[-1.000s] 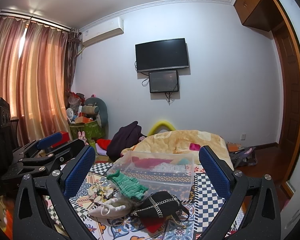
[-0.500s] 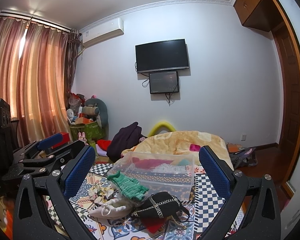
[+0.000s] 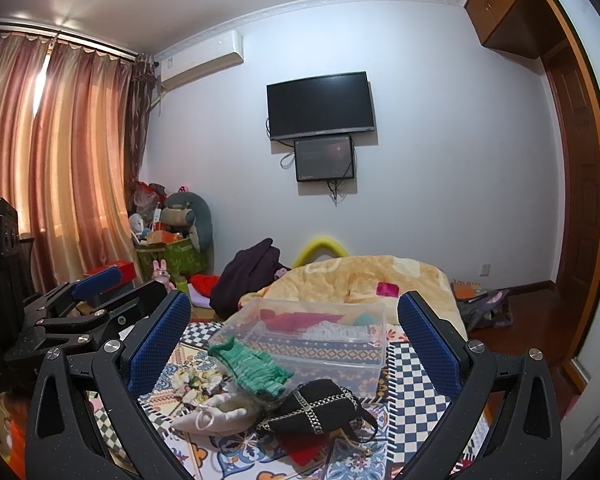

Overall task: Organize soft objects
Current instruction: 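Grasp the green knitted glove with left tool while right tool grasps black chain bag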

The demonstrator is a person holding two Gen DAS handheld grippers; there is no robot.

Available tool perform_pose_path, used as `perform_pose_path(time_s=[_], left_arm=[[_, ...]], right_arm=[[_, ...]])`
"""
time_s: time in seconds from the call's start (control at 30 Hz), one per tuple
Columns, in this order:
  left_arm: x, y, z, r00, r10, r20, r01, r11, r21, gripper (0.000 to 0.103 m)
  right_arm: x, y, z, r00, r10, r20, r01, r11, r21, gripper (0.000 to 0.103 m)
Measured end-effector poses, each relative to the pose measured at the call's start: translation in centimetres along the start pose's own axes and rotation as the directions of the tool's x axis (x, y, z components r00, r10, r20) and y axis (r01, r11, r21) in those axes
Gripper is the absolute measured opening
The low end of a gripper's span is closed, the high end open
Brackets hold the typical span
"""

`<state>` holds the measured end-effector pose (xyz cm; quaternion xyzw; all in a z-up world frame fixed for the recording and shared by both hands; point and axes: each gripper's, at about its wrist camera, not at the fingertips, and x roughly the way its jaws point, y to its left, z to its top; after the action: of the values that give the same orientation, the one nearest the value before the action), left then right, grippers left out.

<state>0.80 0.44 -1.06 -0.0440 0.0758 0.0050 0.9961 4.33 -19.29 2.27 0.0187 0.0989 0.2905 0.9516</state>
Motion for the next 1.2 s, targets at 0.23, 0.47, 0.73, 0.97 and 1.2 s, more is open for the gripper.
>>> perform_pose_path(time_s=[0.23,0.47,0.73,0.97,1.2], left_arm=[[2.8,1.1,-1.9,0.997,0.02,-0.08,-0.021,1.0,-0.008,0.103],[6.1,1.7,-4.8,0.983,0.028,-0.183,-0.029,1.0,-0.006,0.102],[9.9,3.1,-7.5,0.945,-0.029,-0.326,-0.002,0.996,-0.094,0.082],[11.6,2.8,-9.0,0.915,-0.079,-0.396,0.03,0.991,-0.127,0.074],[12.8,2.7,-9.7,0.896,-0.143,-0.421,0.075,0.982,-0.174,0.048]], right_arm=[[2.1,-1.3,-1.6,0.997,-0.03,-0.076,0.032,0.999,0.017,0.103],[4.6,-2.3,-4.0,0.983,-0.017,-0.185,0.022,1.0,0.021,0.103],[7.5,-3.8,-6.7,0.944,0.019,-0.33,-0.001,0.998,0.056,0.088],[8.9,-5.1,-8.6,0.903,0.06,-0.425,-0.007,0.992,0.125,0.067],[9.5,-4.6,-9.0,0.889,0.088,-0.449,-0.023,0.989,0.149,0.046]])
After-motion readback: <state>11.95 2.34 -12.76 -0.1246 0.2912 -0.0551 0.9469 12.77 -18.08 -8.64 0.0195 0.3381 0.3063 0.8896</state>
